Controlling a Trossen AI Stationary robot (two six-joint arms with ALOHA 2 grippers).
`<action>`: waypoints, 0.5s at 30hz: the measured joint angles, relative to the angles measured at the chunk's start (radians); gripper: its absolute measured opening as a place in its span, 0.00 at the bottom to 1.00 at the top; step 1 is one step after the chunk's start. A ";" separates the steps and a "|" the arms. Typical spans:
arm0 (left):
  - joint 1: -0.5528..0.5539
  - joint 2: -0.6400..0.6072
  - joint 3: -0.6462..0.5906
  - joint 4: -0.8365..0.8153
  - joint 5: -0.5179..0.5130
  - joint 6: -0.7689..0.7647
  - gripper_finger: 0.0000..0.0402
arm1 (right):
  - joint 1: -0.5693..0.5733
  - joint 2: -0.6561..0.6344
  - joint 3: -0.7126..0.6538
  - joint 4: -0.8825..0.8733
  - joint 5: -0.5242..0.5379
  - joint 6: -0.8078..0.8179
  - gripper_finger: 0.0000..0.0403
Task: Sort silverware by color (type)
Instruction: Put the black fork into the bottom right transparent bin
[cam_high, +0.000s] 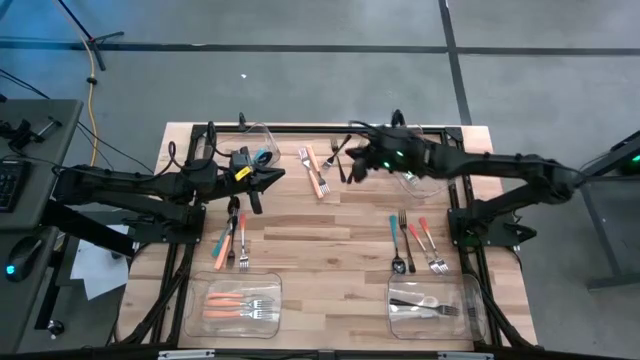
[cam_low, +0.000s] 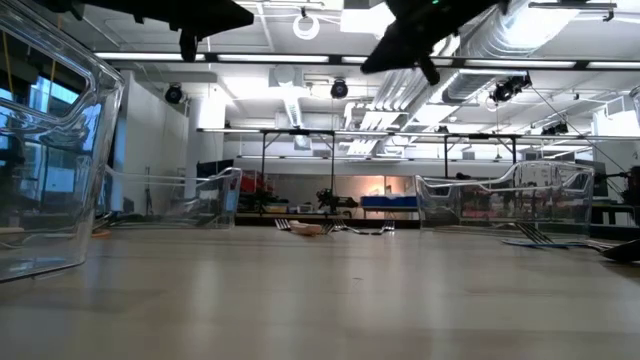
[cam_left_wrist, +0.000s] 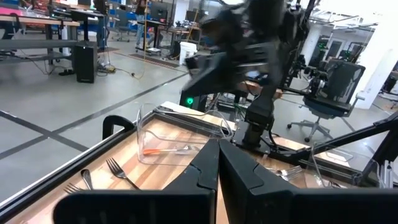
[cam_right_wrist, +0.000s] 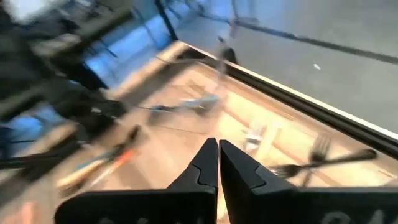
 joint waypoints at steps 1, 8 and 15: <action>0.000 0.000 0.000 -0.001 0.000 0.000 0.00 | -0.015 0.033 0.038 -0.030 -0.001 0.003 0.00; -0.001 0.000 0.000 -0.017 0.001 0.000 0.00 | -0.095 0.284 0.268 -0.265 0.024 0.025 0.01; -0.001 0.000 0.000 -0.031 0.001 0.000 0.00 | -0.180 0.514 0.448 -0.538 0.028 0.127 0.18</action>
